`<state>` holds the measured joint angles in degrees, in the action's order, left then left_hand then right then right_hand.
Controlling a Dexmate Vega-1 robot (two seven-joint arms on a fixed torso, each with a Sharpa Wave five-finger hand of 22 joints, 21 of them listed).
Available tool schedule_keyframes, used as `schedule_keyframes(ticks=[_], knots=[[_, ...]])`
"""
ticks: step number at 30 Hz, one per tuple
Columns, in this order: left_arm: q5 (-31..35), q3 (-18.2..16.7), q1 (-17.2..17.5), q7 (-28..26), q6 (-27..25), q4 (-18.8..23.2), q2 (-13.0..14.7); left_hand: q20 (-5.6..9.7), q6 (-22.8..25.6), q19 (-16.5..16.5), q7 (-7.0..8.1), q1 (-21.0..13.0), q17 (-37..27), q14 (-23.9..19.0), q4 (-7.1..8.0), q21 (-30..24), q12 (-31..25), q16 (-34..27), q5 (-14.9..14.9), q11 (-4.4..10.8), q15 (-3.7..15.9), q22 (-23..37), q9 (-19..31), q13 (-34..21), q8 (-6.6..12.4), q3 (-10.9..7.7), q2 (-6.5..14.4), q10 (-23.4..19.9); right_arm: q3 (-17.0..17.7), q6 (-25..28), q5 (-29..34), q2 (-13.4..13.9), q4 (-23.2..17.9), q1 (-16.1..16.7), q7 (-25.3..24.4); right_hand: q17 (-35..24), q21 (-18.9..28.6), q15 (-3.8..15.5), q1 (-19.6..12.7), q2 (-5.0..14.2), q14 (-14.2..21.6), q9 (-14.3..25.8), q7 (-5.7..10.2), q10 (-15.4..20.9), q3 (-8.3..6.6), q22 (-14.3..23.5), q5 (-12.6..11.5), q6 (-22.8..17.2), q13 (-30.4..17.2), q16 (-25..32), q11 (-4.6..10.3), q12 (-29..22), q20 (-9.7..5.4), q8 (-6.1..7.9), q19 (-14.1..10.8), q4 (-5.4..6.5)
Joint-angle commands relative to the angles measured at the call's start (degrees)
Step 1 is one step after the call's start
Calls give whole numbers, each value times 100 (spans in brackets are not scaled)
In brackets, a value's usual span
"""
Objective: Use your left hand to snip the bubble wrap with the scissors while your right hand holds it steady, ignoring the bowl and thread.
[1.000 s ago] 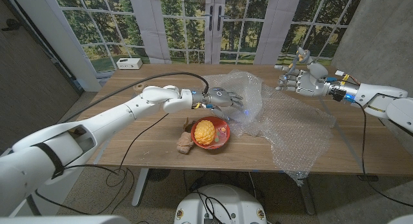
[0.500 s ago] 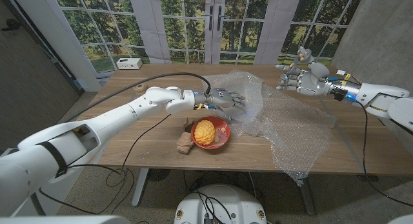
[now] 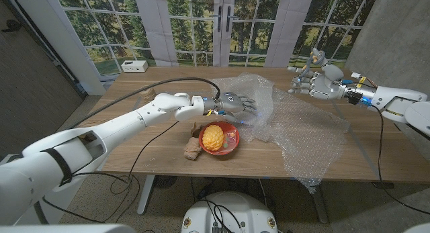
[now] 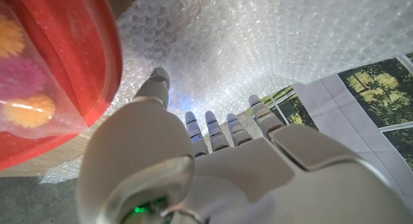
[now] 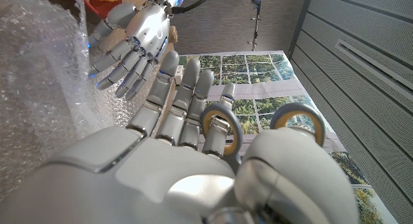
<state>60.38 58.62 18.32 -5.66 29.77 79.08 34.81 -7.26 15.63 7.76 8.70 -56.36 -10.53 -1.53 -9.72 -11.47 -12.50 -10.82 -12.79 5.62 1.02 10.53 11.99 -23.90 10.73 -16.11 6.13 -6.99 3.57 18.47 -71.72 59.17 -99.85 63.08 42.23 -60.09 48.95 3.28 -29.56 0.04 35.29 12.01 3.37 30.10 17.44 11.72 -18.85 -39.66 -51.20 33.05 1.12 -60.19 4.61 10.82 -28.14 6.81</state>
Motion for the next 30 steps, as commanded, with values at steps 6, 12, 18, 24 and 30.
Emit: schedule_keyframes(ticks=[6, 12, 18, 24, 30], knots=[[-642, 98, -259, 545, 406, -352, -158, 35, 33, -33, 74, 134, -20, 65, 105, -18, -11, 14, 3, 12, 32, 10, 5, -8, 53, 70, -131, 78, -2, 30, -9, -17, 69, -34, 13, -22, -22, 297, -28, 44, 59, 0, -600, 39, 43, 15, -36, 599, -9, -9, 7, -40, 8, 33, 22, 4], [-822, 58, -264, 605, 463, -486, -237, 4, 96, -52, 28, 366, -39, 68, 217, -17, -28, -9, 39, -13, 10, 13, 1, 1, 80, 166, -169, 81, -15, 0, 15, -27, 99, -43, 36, -28, -25, 301, -28, 45, 52, 0, -608, 38, 47, 14, -35, 600, -17, -10, 11, -50, 8, 31, 25, 6], [-474, 81, -149, 61, 235, -461, -264, -6, 33, -7, -15, 352, -36, -2, 201, -41, -46, -41, 29, -55, -20, 16, -1, 14, 59, 135, -107, 64, -1, 21, -17, -34, 97, -32, 20, -18, -30, 298, -29, 46, 55, 0, -608, 33, 52, 14, -35, 604, -14, -16, 2, -52, 3, 29, 31, 7], [-132, 162, -57, -536, -100, -503, -307, 40, -15, 208, -53, 144, -20, -244, 79, -128, -126, -105, -1, -20, 33, 28, -1, 26, 61, 8, 8, -89, 25, -12, -8, -49, 81, -5, 7, -23, -33, 302, -28, 47, 59, 0, -600, 37, 56, 13, -34, 584, -6, -12, 13, -54, 2, 35, 30, 9], [-82, 274, -117, -666, -156, -604, -329, 48, 11, 257, -65, 74, -15, -356, 49, -146, -158, -126, -7, -21, 71, 35, 2, 28, 82, -28, 31, -153, 41, 38, -55, -55, 56, -2, -40, -23, -37, 316, -24, 51, 68, 0, -602, 40, 60, 13, -34, 570, -15, -9, 4, -66, 2, 38, 34, 13]])
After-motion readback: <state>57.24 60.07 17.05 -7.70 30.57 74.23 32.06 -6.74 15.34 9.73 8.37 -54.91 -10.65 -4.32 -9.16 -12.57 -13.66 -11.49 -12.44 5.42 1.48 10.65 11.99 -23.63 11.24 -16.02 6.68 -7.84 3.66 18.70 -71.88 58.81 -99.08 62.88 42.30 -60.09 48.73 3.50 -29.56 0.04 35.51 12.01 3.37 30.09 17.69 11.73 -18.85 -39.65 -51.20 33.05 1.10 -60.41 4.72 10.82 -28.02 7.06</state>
